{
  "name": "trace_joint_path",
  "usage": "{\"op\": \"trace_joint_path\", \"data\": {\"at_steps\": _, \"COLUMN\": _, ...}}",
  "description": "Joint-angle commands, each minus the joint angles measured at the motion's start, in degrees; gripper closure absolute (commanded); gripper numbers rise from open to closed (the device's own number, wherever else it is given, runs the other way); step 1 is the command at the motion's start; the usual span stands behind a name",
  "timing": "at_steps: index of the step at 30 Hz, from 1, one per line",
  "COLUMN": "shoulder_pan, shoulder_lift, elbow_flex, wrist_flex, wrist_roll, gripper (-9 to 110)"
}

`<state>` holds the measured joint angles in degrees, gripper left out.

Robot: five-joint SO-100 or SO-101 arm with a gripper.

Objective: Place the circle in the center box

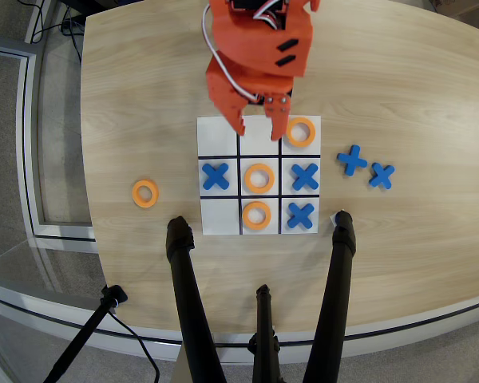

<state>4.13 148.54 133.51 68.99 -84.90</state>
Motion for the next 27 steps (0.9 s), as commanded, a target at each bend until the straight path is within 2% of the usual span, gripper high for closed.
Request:
{"op": "trace_joint_path", "data": {"at_steps": 1, "shoulder_pan": 1.2, "shoulder_lift": 8.1, "elbow_flex": 8.5, "wrist_flex": -1.3, "wrist_roll": -1.1, "gripper": 85}}
{"op": "trace_joint_path", "data": {"at_steps": 3, "shoulder_pan": 2.2, "shoulder_lift": 12.5, "elbow_flex": 13.0, "wrist_flex": -1.4, "wrist_roll": -1.7, "gripper": 81}}
{"op": "trace_joint_path", "data": {"at_steps": 20, "shoulder_pan": 3.3, "shoulder_lift": 40.0, "elbow_flex": 44.1, "wrist_flex": -3.2, "wrist_roll": -2.3, "gripper": 82}}
{"op": "trace_joint_path", "data": {"at_steps": 23, "shoulder_pan": 4.0, "shoulder_lift": 43.6, "elbow_flex": 47.4, "wrist_flex": -1.9, "wrist_roll": -2.3, "gripper": 87}}
{"op": "trace_joint_path", "data": {"at_steps": 27, "shoulder_pan": 7.1, "shoulder_lift": 43.8, "elbow_flex": 49.8, "wrist_flex": -1.8, "wrist_roll": -2.3, "gripper": 101}}
